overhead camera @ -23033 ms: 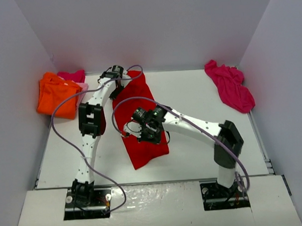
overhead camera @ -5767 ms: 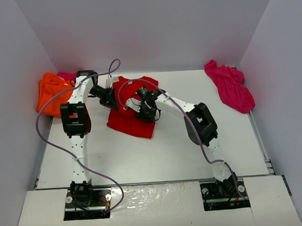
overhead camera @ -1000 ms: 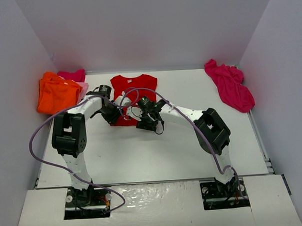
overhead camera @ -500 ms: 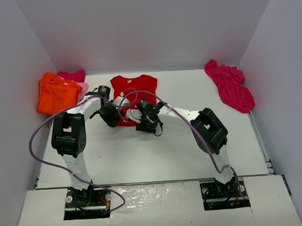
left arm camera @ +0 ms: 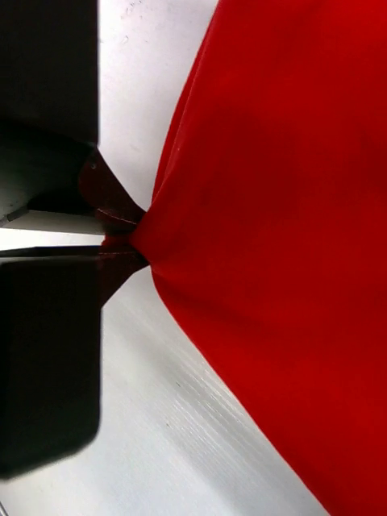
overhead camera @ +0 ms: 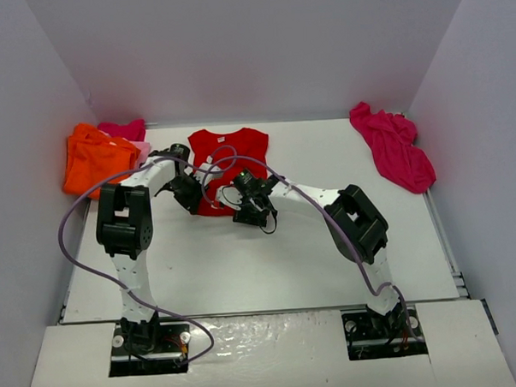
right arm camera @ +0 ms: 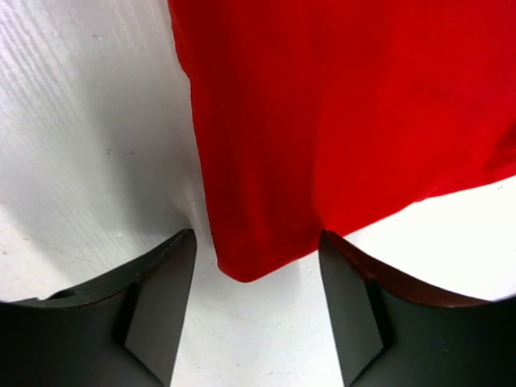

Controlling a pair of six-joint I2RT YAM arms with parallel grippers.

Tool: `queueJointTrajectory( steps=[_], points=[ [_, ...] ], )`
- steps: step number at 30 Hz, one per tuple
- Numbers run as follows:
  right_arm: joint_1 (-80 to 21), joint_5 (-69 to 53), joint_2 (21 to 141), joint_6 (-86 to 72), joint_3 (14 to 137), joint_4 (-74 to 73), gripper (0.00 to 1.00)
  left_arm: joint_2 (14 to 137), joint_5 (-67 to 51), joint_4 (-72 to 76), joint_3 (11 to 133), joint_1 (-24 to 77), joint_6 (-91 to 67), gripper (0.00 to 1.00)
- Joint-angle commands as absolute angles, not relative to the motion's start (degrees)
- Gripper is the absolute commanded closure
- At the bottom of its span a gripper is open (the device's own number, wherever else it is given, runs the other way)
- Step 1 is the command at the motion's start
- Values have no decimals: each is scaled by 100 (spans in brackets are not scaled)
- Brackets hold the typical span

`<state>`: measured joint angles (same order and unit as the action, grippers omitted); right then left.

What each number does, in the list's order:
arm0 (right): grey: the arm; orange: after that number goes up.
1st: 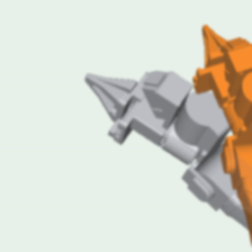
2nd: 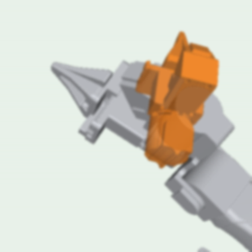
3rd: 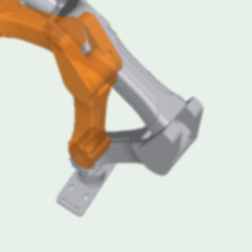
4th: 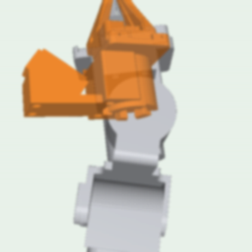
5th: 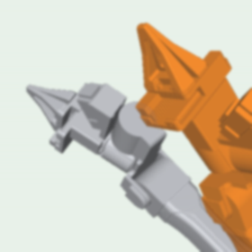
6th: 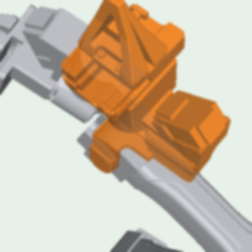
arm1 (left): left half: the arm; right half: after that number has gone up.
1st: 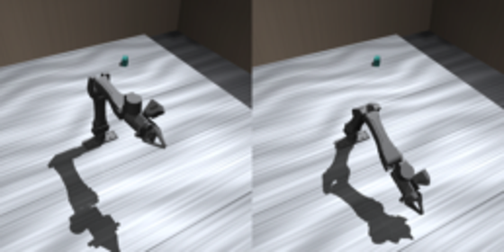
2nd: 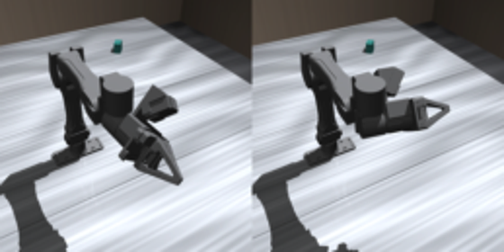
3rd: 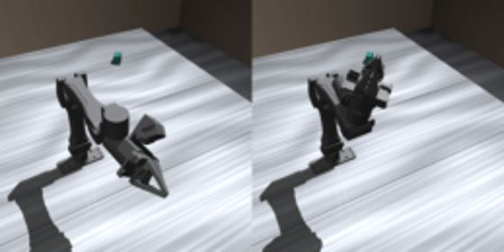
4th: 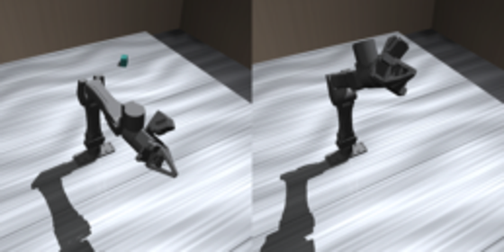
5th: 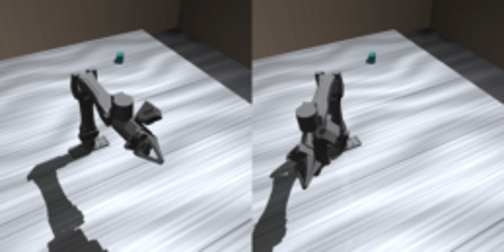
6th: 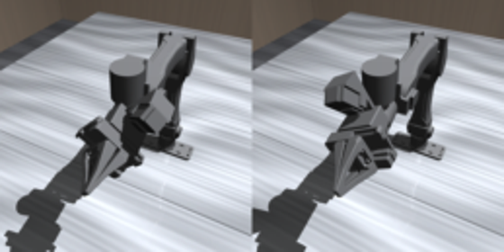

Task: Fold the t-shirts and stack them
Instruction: Grab one side of the 2/3 rectangular tshirt with both arms

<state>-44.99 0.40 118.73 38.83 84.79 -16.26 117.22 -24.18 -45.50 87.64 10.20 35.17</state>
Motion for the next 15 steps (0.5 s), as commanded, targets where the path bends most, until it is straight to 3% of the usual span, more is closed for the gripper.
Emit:
queueJointTrajectory(
  steps=[1, 3, 4, 15],
  points=[
    [-4487, 400, 11962, 3784, 8517, -1556, 53, 11729, -2786, -4953, 9018, 1024, 3489, 100],
    [-4490, 441, 12036, 3782, 8528, -1545, 92, 11737, -2783, -4953, 9012, 1027, 3489, 100],
    [-4485, 556, 12110, 3748, 8545, -1534, 98, 11709, -2766, -4930, 8977, 1022, 3489, 100],
    [-4485, 456, 11699, 3751, 8306, -1616, 100, 11312, -2907, -5096, 8798, 1002, 3593, 100]
  ],
)
